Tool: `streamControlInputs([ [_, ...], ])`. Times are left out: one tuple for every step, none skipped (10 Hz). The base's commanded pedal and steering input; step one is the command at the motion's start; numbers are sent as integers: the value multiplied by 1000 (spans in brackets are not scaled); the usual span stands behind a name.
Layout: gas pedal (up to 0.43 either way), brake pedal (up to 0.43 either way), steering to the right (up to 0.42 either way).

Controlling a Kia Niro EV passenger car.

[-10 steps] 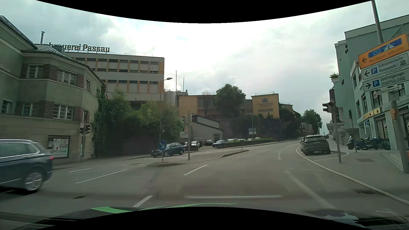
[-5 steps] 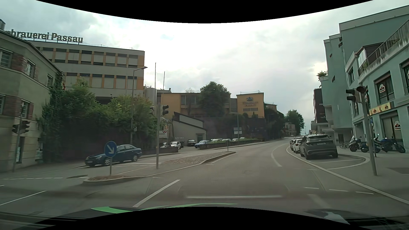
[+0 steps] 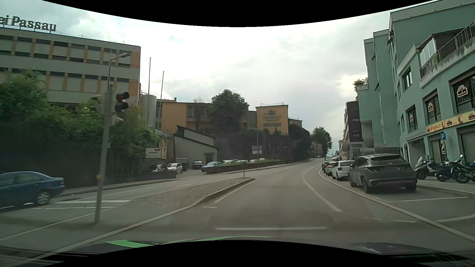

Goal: Follow the waypoints while adhering to traffic rules and regulations

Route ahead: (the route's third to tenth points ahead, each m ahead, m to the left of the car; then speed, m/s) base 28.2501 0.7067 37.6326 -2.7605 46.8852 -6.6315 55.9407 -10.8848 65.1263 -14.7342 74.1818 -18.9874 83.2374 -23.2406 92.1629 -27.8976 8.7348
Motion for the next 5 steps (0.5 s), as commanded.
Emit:
streamControlInputs([
  [331,0,100],
  [331,0,97],
  [331,0,91],
  [331,0,81],
  [331,0,72],
])
